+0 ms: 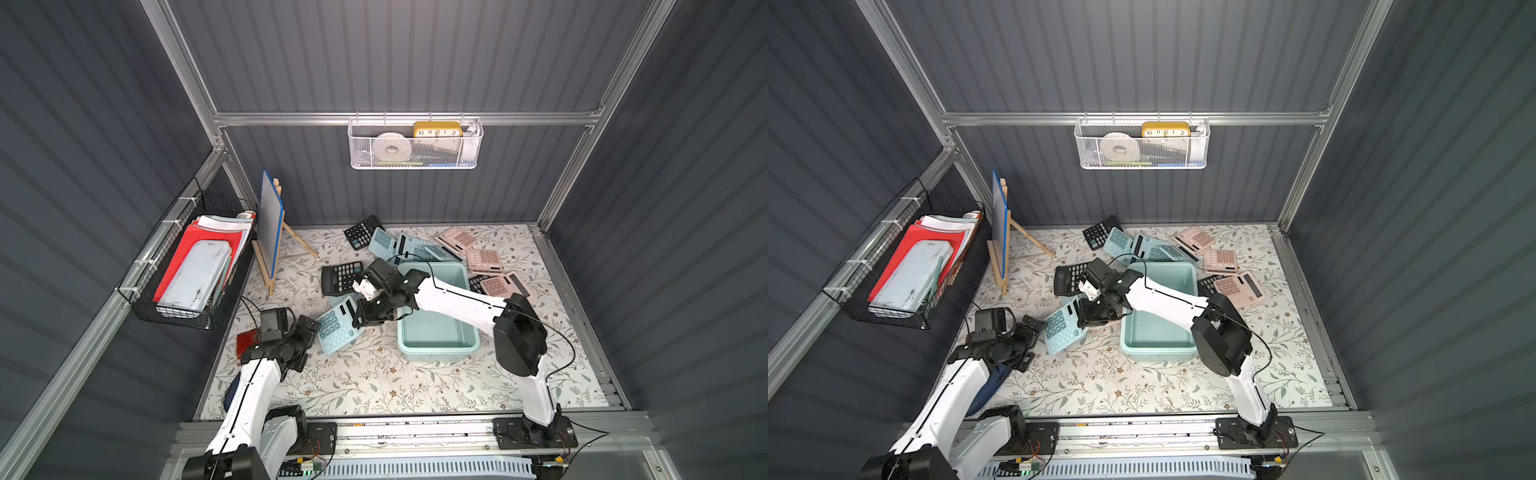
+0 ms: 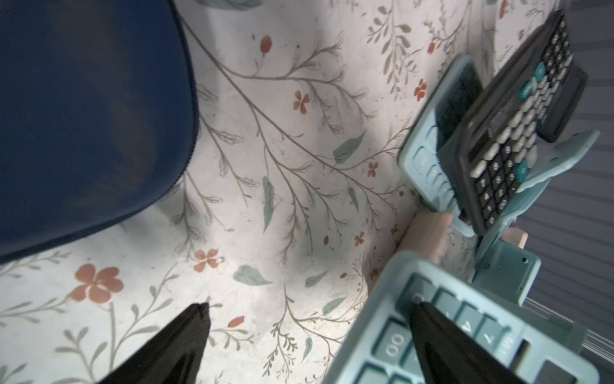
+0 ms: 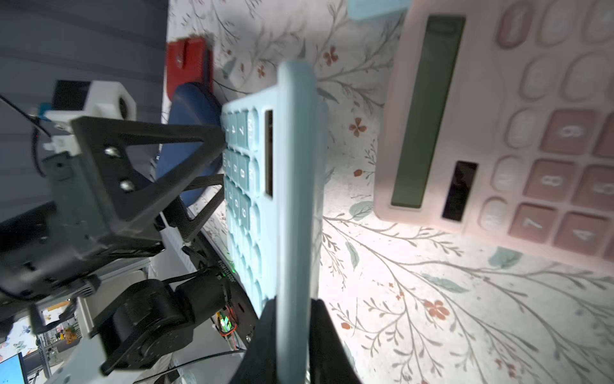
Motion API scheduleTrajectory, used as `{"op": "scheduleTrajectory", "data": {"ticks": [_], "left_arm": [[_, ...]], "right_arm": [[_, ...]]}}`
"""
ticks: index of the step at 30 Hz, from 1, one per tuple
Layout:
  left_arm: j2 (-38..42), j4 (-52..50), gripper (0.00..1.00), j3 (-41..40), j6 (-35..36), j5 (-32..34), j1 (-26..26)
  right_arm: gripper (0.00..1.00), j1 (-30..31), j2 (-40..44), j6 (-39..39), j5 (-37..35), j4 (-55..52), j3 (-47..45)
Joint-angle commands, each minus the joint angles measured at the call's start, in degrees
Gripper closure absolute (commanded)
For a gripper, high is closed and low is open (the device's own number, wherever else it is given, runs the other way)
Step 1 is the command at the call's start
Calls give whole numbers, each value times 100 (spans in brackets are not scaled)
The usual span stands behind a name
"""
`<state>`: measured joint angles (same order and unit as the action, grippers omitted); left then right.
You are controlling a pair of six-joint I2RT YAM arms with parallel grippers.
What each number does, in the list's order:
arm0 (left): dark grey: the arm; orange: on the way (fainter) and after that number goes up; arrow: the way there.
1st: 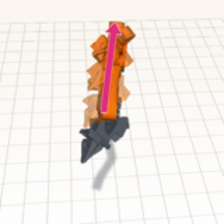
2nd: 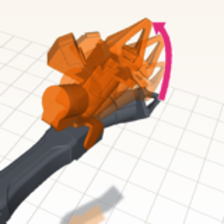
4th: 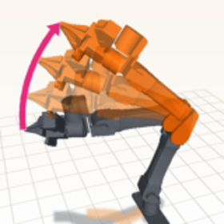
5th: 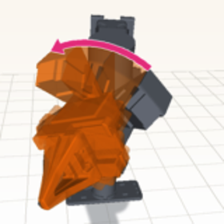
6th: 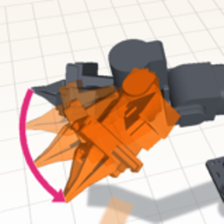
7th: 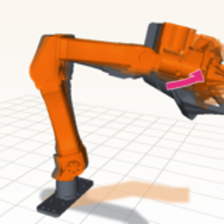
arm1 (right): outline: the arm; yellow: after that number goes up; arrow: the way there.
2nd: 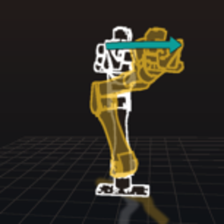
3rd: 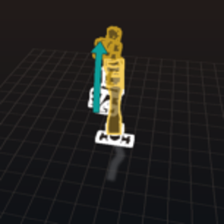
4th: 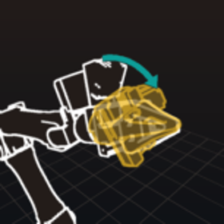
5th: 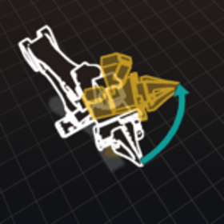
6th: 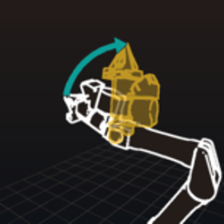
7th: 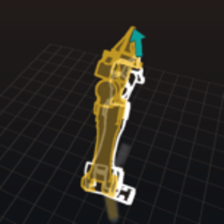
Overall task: Put the calculator in the storage box
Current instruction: Pick up the calculator at the center of the board, then store the storage box at the center of the board.
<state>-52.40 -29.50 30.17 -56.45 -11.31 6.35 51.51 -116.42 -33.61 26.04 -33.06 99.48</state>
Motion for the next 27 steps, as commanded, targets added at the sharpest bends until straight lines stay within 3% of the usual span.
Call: {"op": "scheduleTrajectory", "data": {"ticks": [1,9,14,18,22,27], "left_arm": [[188,-551,1,284,133,75,-12],[349,-467,1,377,127,-217,-88],[286,-273,1,383,16,-72,-531],[166,-147,1,497,-88,323,-1151],[-42,130,1,507,-184,321,-1404],[-275,337,1,558,-222,340,-1587]], "right_arm": [[100,-134,550,-69,-31,178,-117],[100,-718,1846,-1,-338,-194,-720],[100,-1244,2653,-54,-723,-471,-1215],[100,-1514,3334,-105,-1774,-831,-1619],[100,-1642,3785,-229,-2948,-1524,-1738],[100,-1860,3738,-310,-3533,-2055,-1763]]}}
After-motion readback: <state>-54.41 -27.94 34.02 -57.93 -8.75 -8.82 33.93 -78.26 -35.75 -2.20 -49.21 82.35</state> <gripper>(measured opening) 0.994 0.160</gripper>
